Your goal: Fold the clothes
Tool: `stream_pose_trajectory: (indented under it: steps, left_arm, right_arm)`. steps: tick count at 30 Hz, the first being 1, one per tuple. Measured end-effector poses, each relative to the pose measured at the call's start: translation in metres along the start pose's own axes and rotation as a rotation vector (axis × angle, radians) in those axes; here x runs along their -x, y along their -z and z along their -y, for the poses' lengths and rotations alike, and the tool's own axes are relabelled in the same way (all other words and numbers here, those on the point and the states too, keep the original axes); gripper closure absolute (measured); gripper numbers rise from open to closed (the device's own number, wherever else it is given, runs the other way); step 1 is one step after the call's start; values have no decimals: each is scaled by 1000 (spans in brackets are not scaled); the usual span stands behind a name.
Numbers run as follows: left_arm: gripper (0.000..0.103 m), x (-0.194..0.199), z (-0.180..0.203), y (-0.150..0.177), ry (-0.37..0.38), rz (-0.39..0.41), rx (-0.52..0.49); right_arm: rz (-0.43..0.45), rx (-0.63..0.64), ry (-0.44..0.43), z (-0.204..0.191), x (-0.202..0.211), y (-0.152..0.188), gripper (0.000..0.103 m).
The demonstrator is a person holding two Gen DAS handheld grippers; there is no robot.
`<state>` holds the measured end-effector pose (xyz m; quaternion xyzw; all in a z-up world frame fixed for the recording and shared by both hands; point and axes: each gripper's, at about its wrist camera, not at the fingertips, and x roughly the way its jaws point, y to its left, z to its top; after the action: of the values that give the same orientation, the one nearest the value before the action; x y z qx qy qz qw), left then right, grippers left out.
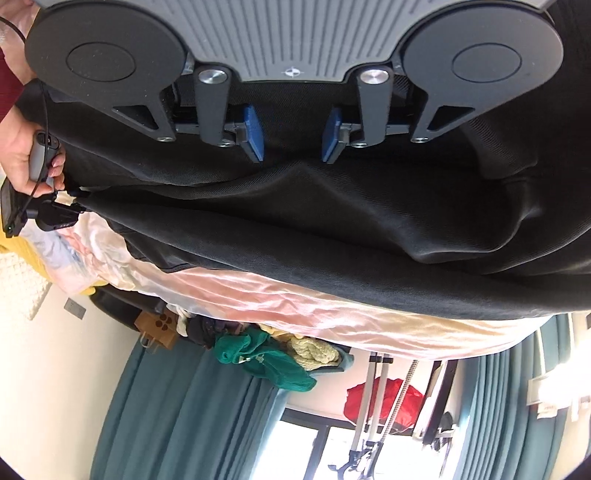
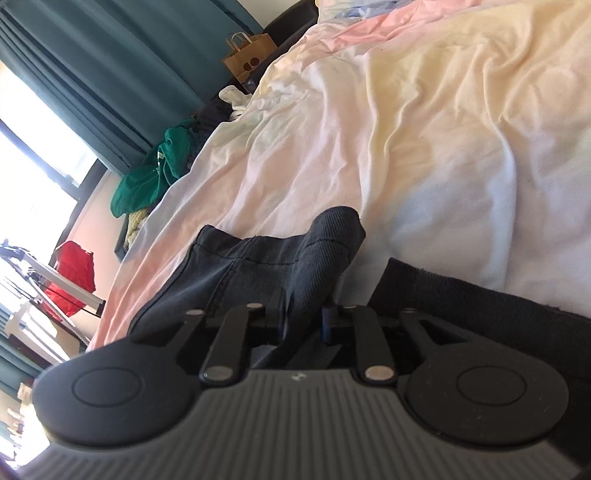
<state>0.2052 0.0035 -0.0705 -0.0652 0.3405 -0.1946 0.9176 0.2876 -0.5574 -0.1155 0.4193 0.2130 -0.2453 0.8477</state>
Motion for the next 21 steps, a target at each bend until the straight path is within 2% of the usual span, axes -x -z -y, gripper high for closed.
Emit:
stream_pose_trajectory:
  steps: [1, 2, 3, 5, 7, 12, 14, 17, 18, 19, 20, 21]
  left_arm:
    - [48, 13, -4, 1, -7, 1, 28]
    - [46, 26, -9, 2, -13, 2, 58]
    - [41, 41, -14, 5, -11, 8, 89]
    - [32, 67, -23, 12, -11, 25, 125]
    - [24, 97, -33, 21, -24, 52, 151]
    - [20, 160, -56, 42, -36, 79, 253]
    - [16, 183, -62, 50, -51, 100, 260]
    - [10, 217, -69, 64, -70, 141, 269]
    - [10, 228, -71, 71, -77, 174, 276]
    - [7, 238, -74, 78, -84, 213, 288]
    - [7, 246, -76, 83, -92, 226, 299]
    - [7, 253, -78, 88, -98, 240, 311]
  right_arm:
    - [2, 24, 5, -1, 9, -1, 53]
    - [8, 62, 1, -3, 20, -2, 40]
    - [21, 110, -6, -5, 33, -3, 36]
    - [53, 205, -11, -6, 62, -4, 37]
    - [68, 242, -33, 1, 95, 0, 37]
    - [24, 228, -79, 19, 151, 11, 35]
    - [6, 236, -115, 19, 168, 16, 35]
    - [-11, 243, -114, 18, 185, 24, 35]
    - [-8, 249, -111, 18, 190, 27, 33]
    - [1, 252, -110, 19, 195, 29, 26]
    - [10, 256, -109, 19, 200, 31, 15]
    - [16, 259, -112, 20, 203, 31, 11]
